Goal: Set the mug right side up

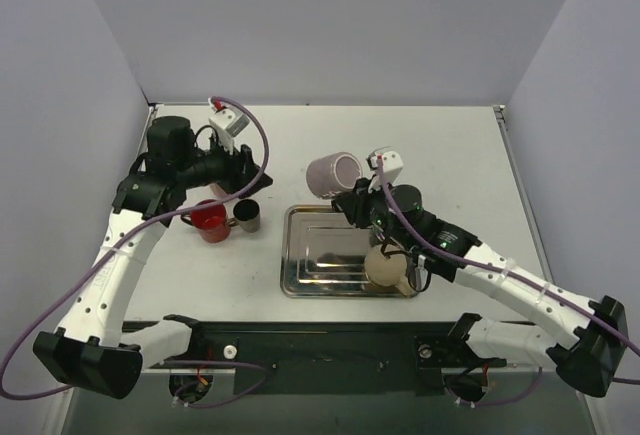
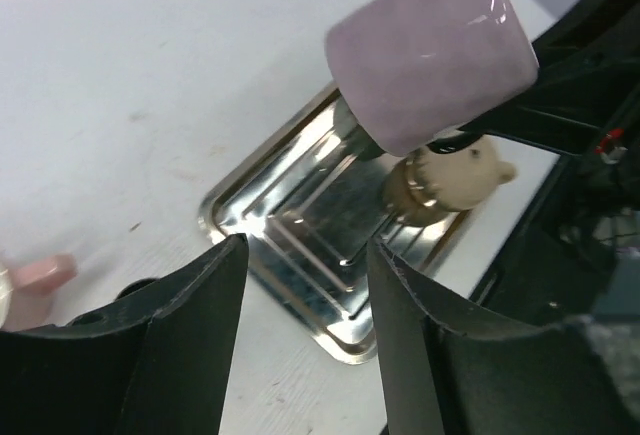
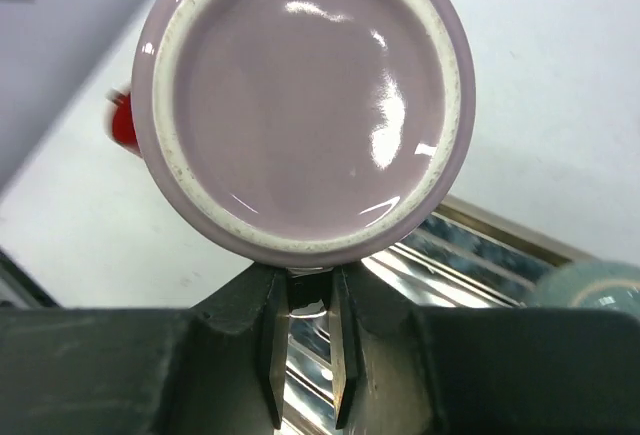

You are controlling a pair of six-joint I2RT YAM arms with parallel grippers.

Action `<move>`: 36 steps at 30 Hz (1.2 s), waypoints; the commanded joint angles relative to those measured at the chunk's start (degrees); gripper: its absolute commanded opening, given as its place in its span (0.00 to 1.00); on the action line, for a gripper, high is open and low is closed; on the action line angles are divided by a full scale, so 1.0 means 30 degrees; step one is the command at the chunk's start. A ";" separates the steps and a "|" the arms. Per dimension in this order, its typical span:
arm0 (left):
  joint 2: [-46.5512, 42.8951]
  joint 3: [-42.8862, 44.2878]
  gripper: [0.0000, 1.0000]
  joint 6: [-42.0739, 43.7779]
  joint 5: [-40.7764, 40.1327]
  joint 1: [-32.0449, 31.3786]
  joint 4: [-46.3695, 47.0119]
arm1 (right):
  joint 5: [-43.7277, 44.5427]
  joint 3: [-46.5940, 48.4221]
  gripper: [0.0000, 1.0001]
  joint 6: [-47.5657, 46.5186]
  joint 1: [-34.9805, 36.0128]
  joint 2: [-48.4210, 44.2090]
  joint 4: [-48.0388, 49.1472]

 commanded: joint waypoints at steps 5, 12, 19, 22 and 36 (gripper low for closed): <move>-0.0742 -0.4238 0.72 -1.1980 1.0754 0.0051 1.4265 | -0.2827 0.0790 0.00 0.1250 0.1156 -0.2192 0.7930; -0.0392 -0.7089 0.73 -2.1333 1.0908 -0.0125 2.5198 | -0.3885 0.1787 0.00 0.1540 0.2448 -0.0877 0.9104; -0.0362 -0.7325 0.40 -2.3240 1.0996 -0.0418 2.6869 | -0.5409 0.1963 0.00 0.3760 0.1806 0.0853 1.0511; -0.0303 -0.7326 0.00 -2.3654 1.0821 -0.0477 2.7138 | -0.6171 0.1555 0.00 0.5405 0.0812 0.2023 1.2060; 0.8118 0.6054 0.00 -0.0163 -0.8946 -0.3875 -0.1386 | 0.3726 0.0820 0.93 0.1748 0.0310 0.0564 -0.0995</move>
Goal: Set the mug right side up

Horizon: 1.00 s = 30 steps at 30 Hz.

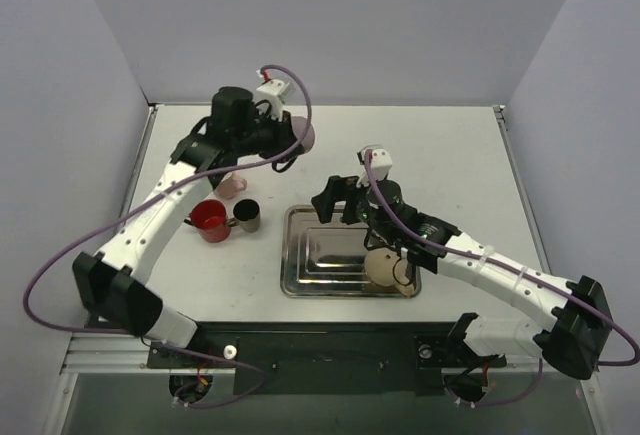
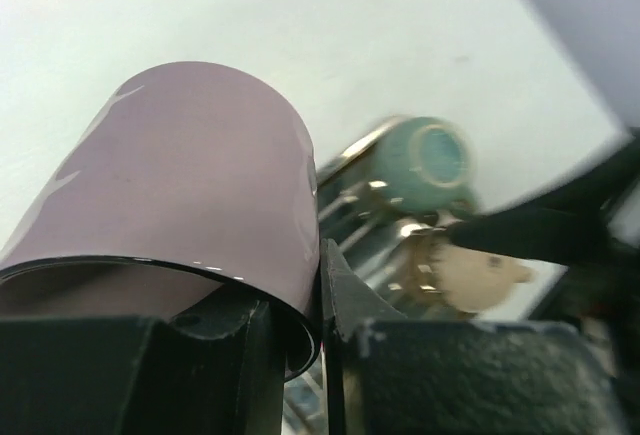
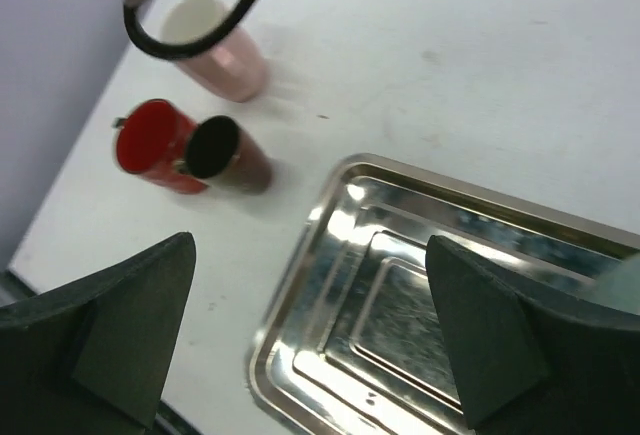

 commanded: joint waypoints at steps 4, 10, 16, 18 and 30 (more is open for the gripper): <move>0.6837 0.5822 0.00 0.7267 -0.7819 -0.0356 -0.6998 | 0.6398 -0.0682 0.93 -0.2088 -0.0463 -0.2758 -0.6944; 1.1611 0.8953 0.00 0.8441 -0.9519 -0.0386 -0.9046 | 0.7603 -0.0742 0.94 -0.2734 -0.1019 -0.4222 -1.0840; 1.4429 1.0949 0.00 0.9233 -0.9520 -0.0298 -1.1009 | 0.4129 -0.1208 0.93 -0.3464 -0.1313 -0.6211 -1.4532; 1.4870 1.1301 0.00 0.9439 -0.9432 -0.0298 -1.1391 | 0.2630 -0.1560 0.93 -0.3993 -0.1372 -0.6973 -1.5119; 1.5811 1.2270 0.38 1.0494 -0.7996 -0.0122 -1.2886 | -0.0808 -0.1564 0.90 -1.0606 -0.1431 -0.6429 -1.6170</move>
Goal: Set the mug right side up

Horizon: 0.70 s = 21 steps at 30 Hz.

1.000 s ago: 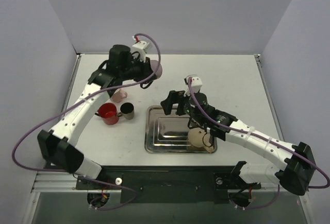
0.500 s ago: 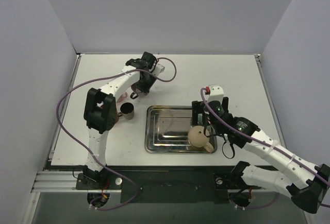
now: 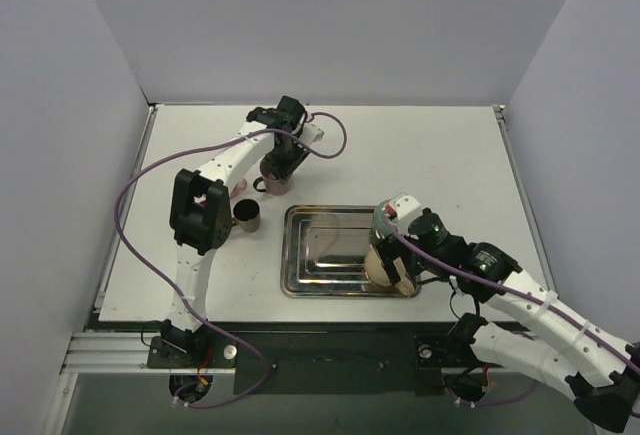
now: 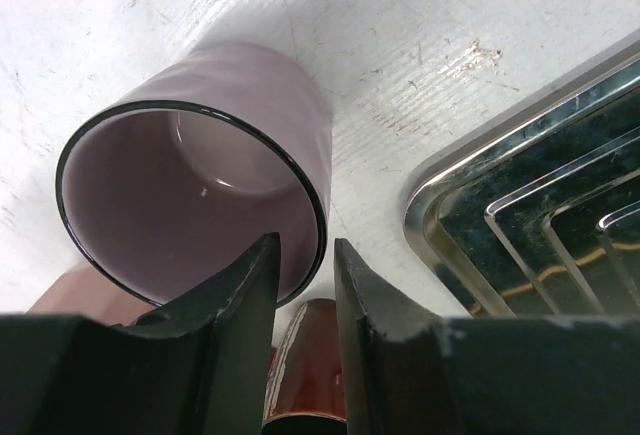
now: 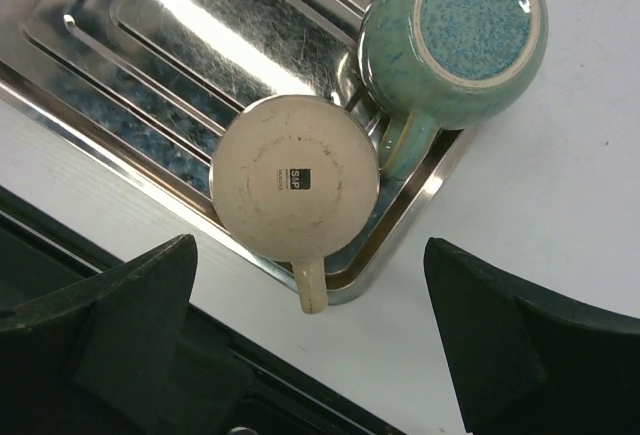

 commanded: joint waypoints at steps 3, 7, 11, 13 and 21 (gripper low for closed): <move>-0.0581 0.0847 0.42 0.0783 0.1006 0.0206 -0.1098 | -0.0280 0.2295 0.90 -0.5725 -0.0090 0.2938 -0.3601; -0.2599 0.0817 0.71 0.0725 0.2269 0.0206 -0.0984 | 0.0454 0.1366 0.90 -0.9301 -0.0061 0.3670 -0.5012; -0.5671 -0.0290 0.75 0.0637 0.3910 0.0176 -0.0604 | -0.0252 0.0514 0.89 -1.0010 -0.0061 0.4752 -0.4987; -0.7283 -0.1634 0.78 0.0550 0.4350 0.0176 0.0332 | -0.0104 0.0075 0.89 -0.9776 -0.0032 0.5513 -0.4257; -1.1949 -0.6475 0.79 -0.0007 0.4996 0.0323 0.2678 | -0.0981 -0.0075 0.62 -0.9160 0.0143 0.9087 -0.3109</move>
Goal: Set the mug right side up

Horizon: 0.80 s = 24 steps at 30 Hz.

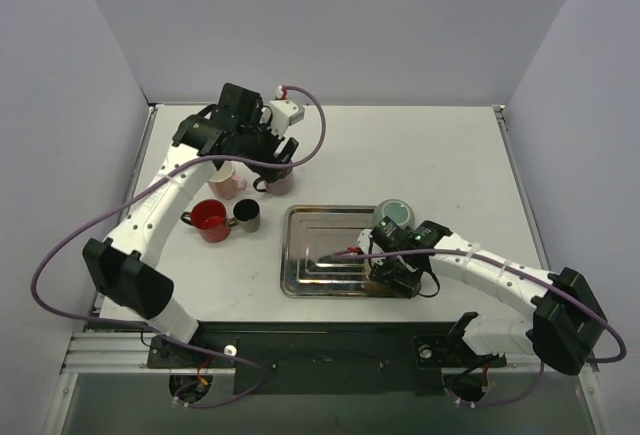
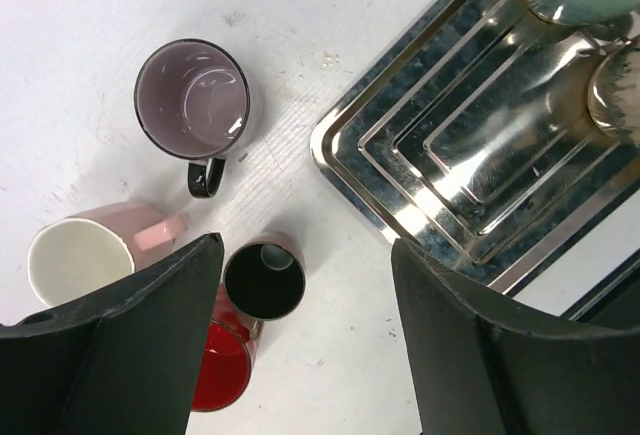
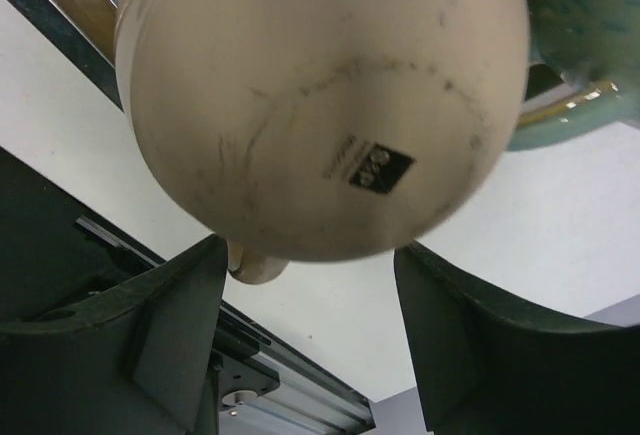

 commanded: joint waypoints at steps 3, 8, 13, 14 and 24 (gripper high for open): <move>-0.2417 -0.2706 0.79 -0.0576 0.1004 0.0345 0.1923 | -0.0574 0.0159 0.49 0.0123 0.0188 0.2079 0.0498; -0.3475 -0.3207 0.79 -0.0694 0.1443 0.0580 0.1895 | -0.1660 0.0219 0.30 -0.0169 0.1037 0.2987 0.0588; -0.4003 -0.3383 0.79 -0.0723 0.1502 0.0697 0.1778 | -0.1338 0.0686 0.00 0.0181 0.1476 0.3224 0.0499; -0.4033 -0.3383 0.79 -0.0724 0.1647 0.0755 0.1632 | -0.1309 0.0833 0.00 0.0356 0.1477 0.3166 0.0470; -0.4384 -0.2389 0.79 -0.1192 0.6888 0.2630 -0.0387 | -0.0136 0.2360 0.00 0.5595 0.1389 -0.1487 0.4622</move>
